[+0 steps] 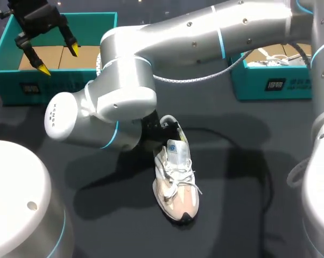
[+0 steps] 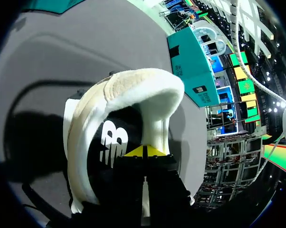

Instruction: Take the shoe out of the shoebox, open the shoe tongue, remove and reinsert the insole, then place the shoe into the shoebox

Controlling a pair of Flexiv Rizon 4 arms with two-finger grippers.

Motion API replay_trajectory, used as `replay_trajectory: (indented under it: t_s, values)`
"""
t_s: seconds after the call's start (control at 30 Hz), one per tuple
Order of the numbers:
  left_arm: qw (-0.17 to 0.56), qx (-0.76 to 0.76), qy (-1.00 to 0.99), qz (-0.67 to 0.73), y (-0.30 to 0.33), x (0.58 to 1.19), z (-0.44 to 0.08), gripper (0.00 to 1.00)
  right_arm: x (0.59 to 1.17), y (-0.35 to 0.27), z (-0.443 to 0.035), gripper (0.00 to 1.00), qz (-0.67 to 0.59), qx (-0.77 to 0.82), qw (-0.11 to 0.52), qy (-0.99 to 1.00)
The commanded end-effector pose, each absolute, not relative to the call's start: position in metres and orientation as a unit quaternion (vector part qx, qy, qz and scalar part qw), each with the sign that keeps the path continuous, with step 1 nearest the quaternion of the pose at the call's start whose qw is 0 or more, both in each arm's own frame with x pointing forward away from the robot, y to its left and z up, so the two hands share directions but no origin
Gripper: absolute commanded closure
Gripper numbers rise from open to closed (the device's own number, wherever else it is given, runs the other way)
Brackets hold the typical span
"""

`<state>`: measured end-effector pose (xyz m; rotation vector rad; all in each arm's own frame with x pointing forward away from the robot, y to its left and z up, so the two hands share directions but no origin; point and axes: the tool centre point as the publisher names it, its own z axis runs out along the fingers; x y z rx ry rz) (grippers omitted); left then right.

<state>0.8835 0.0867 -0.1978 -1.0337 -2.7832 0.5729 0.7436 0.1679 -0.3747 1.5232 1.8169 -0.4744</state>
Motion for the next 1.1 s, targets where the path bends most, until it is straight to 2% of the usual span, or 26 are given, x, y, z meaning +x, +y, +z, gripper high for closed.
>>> replay_trajectory:
  t_s: [0.03, 0.07, 0.17, 0.37, 0.57, 0.83, 1.1]
  values:
    - [0.060, -0.342, -0.919, 0.188, 0.087, 0.884, -0.198, 0.00, 0.742, 0.172, -0.395, 1.00, -0.103, 0.697, 0.323, 0.632]
    - [0.060, -0.342, -0.919, 0.188, 0.087, 0.884, -0.198, 0.00, 0.741, 0.173, -0.396, 1.00, -0.091, 0.698, 0.299, 0.645]
    - [0.060, -0.342, -0.919, 0.188, 0.087, 0.884, -0.198, 0.00, 0.738, 0.180, -0.389, 1.00, -0.073, 0.696, 0.292, 0.652]
    - [0.060, -0.342, -0.919, 0.188, 0.087, 0.884, -0.198, 0.00, 0.733, 0.178, -0.351, 1.00, -0.036, 0.696, 0.307, 0.648]
    - [0.060, -0.342, -0.919, 0.188, 0.087, 0.884, -0.198, 0.00, 0.733, 0.176, -0.332, 1.00, 0.004, 0.689, 0.309, 0.656]
    - [0.060, -0.342, -0.919, 0.188, 0.087, 0.884, -0.198, 0.00, 0.739, 0.172, -0.336, 1.00, -0.013, 0.684, 0.327, 0.652]
    - [0.060, -0.342, -0.919, 0.188, 0.087, 0.884, -0.198, 0.00, 0.737, 0.174, -0.354, 1.00, -0.023, 0.685, 0.313, 0.658]
